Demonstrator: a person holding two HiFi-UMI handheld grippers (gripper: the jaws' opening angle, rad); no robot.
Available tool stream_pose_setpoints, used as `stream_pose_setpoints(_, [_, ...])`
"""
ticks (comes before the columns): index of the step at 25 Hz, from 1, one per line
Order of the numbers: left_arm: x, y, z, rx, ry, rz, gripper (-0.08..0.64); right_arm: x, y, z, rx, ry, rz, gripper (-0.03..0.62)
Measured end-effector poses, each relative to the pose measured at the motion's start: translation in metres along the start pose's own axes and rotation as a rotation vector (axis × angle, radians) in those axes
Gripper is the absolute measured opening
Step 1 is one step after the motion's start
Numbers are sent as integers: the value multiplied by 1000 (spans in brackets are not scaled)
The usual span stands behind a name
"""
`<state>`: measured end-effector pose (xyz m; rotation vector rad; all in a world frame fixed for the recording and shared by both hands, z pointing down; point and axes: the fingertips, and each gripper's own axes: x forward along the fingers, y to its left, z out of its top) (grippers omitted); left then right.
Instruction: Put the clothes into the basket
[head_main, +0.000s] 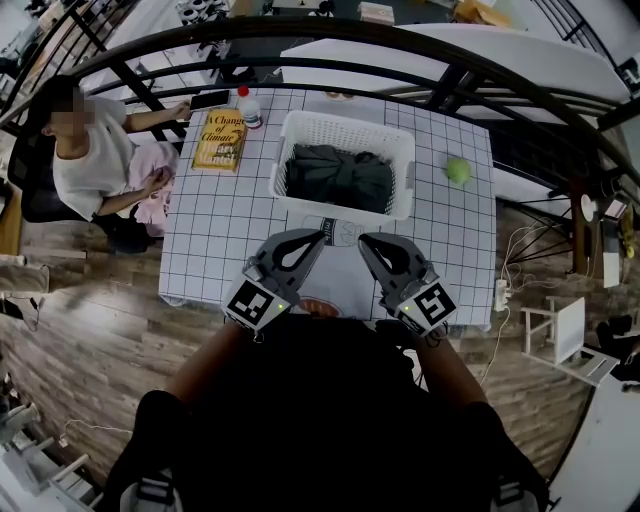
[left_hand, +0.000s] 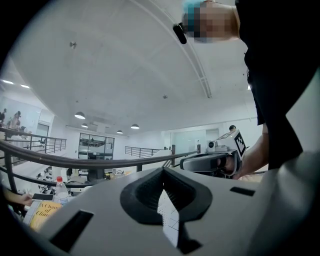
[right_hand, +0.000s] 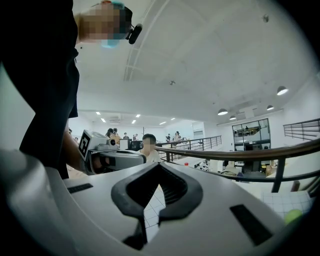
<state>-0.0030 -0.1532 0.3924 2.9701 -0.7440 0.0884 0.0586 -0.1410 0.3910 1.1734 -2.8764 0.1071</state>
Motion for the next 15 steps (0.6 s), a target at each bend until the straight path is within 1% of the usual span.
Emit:
stream_pose_setpoints(4, [1,-1,-2,6,-9,-3,3,1,0,0,0,-1,3,17])
stream_pose_setpoints(9, [3,-2,-1,5,4,-11,3,2,1,0,-2,-7,14,17])
stream_pose_setpoints(12, [3,-2,-2,-14,-13,-11,3,2,3,0,-4,-11,18,17])
stream_pose_setpoints(15, [2,-2,-1,-7,-16,-12,3,3,5,-1,-3,-4,20,17])
